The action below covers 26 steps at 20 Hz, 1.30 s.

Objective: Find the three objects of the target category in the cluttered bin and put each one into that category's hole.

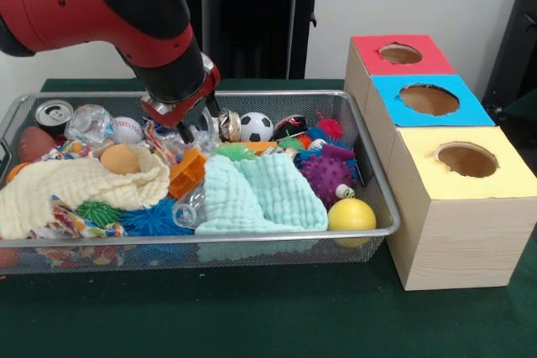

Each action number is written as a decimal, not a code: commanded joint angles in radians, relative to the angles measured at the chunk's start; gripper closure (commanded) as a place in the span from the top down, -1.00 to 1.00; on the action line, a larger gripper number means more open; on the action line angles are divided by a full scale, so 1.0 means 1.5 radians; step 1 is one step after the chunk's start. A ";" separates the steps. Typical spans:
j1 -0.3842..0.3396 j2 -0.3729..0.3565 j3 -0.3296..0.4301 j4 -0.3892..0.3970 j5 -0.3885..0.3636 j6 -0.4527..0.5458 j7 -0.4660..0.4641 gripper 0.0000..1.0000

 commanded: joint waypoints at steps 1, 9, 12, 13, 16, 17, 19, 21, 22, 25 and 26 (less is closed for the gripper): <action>0.003 0.047 -0.005 -0.049 -0.030 -0.051 -0.089 1.00; 0.011 0.030 0.010 -0.083 -0.034 -0.035 -0.120 1.00; 0.016 0.010 0.013 -0.086 -0.035 -0.022 -0.123 1.00; 0.018 0.003 0.015 -0.084 -0.035 -0.022 -0.122 1.00; 0.017 -0.013 0.019 -0.072 -0.035 -0.031 -0.115 1.00; 0.015 -0.017 0.020 -0.069 -0.034 -0.035 -0.113 1.00; 0.013 -0.028 0.023 -0.063 -0.033 -0.040 -0.109 1.00; 0.013 -0.054 0.027 -0.051 -0.032 -0.039 -0.102 1.00; 0.013 -0.071 0.028 -0.044 -0.030 -0.037 -0.098 1.00; 0.012 -0.117 0.031 -0.021 -0.025 -0.038 -0.082 1.00; 0.010 -0.129 0.032 -0.013 -0.024 -0.043 -0.076 1.00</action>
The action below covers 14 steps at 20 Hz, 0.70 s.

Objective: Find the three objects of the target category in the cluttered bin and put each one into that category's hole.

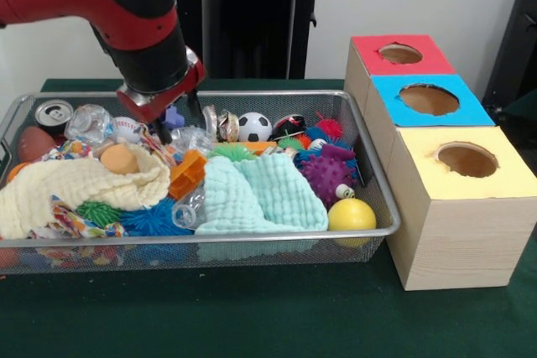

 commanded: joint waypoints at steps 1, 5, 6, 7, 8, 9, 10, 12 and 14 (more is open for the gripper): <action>0.004 -0.082 0.023 0.015 -0.016 -0.046 -0.071 1.00; -0.001 -0.050 0.013 0.028 -0.021 -0.086 -0.055 1.00; -0.002 -0.046 0.011 0.031 -0.023 -0.098 -0.052 1.00; -0.005 -0.045 0.012 0.038 -0.023 -0.110 -0.050 1.00; -0.006 -0.045 0.009 0.042 -0.023 -0.118 -0.047 1.00; -0.007 -0.043 0.005 0.048 -0.024 -0.123 -0.044 1.00; -0.008 -0.037 0.000 0.051 -0.023 -0.128 -0.042 1.00; -0.006 -0.022 -0.012 0.056 -0.023 -0.132 -0.036 1.00; -0.005 -0.013 -0.022 0.063 -0.022 -0.140 -0.028 1.00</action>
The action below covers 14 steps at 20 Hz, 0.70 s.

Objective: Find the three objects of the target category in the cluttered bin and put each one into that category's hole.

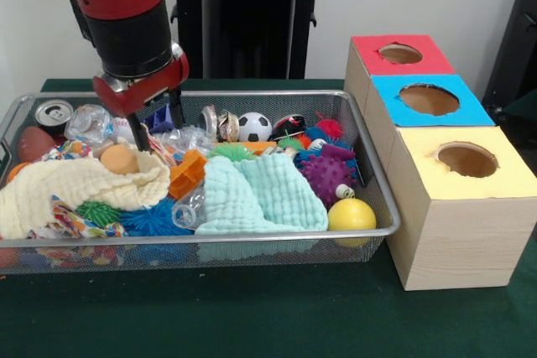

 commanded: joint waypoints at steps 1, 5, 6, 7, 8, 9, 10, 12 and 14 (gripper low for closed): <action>-0.007 0.040 -0.025 0.058 -0.022 -0.047 -0.027 1.00; -0.001 0.049 -0.043 0.059 -0.020 -0.039 -0.019 1.00; -0.001 0.052 -0.045 0.060 -0.019 -0.040 -0.018 1.00; -0.002 0.056 -0.045 0.060 -0.018 -0.042 -0.018 1.00; -0.001 0.059 -0.047 0.060 -0.017 -0.038 -0.019 1.00; 0.001 0.061 -0.051 0.058 -0.016 -0.029 -0.020 1.00; 0.002 0.063 -0.054 0.056 -0.015 -0.020 -0.021 1.00; 0.005 0.075 -0.058 0.052 -0.012 -0.004 -0.030 1.00; 0.007 0.088 -0.062 0.049 -0.014 0.002 -0.036 1.00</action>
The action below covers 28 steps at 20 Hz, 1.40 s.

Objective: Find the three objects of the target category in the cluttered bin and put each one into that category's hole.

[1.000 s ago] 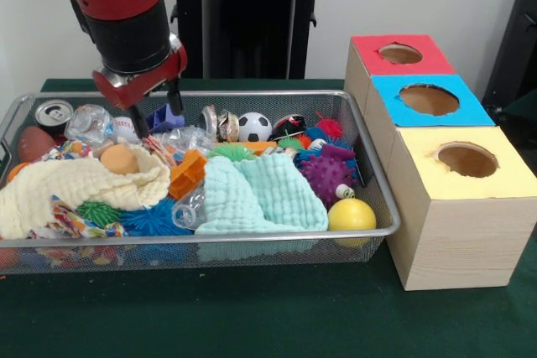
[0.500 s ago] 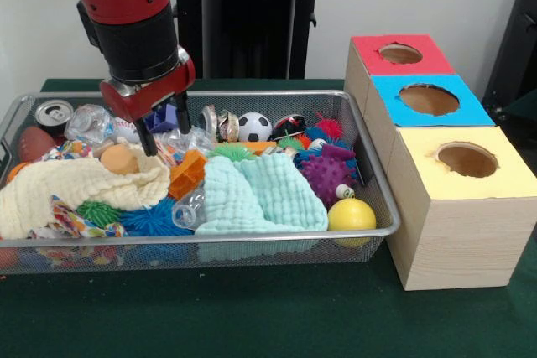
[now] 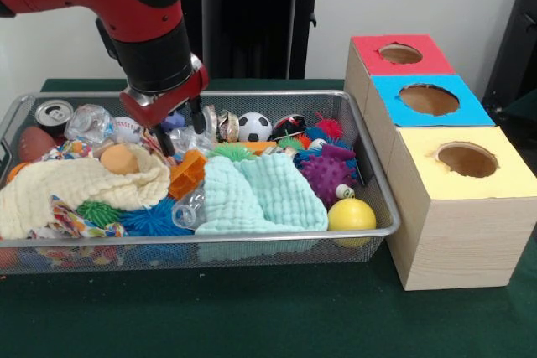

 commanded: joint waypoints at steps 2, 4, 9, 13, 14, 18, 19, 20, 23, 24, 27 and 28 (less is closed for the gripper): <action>0.009 0.064 -0.049 0.011 -0.015 0.031 -0.039 1.00; 0.007 0.082 -0.050 0.003 -0.015 0.026 -0.046 1.00; 0.005 0.106 -0.051 -0.005 -0.020 0.007 -0.050 1.00; 0.002 0.127 -0.048 -0.009 -0.025 -0.010 -0.058 1.00; 0.001 0.132 -0.046 -0.011 -0.028 -0.014 -0.063 1.00; 0.005 0.141 -0.035 -0.025 -0.037 -0.022 -0.080 1.00; 0.007 0.139 -0.033 -0.026 -0.039 -0.022 -0.084 1.00; 0.008 0.136 -0.030 -0.027 -0.040 -0.019 -0.088 1.00; 0.019 0.126 -0.021 -0.035 -0.042 -0.004 -0.105 1.00; 0.025 0.120 -0.020 -0.038 -0.043 0.004 -0.109 1.00; 0.035 0.108 -0.016 -0.040 -0.046 0.009 -0.115 1.00; 0.036 0.106 -0.014 -0.040 -0.046 0.010 -0.117 1.00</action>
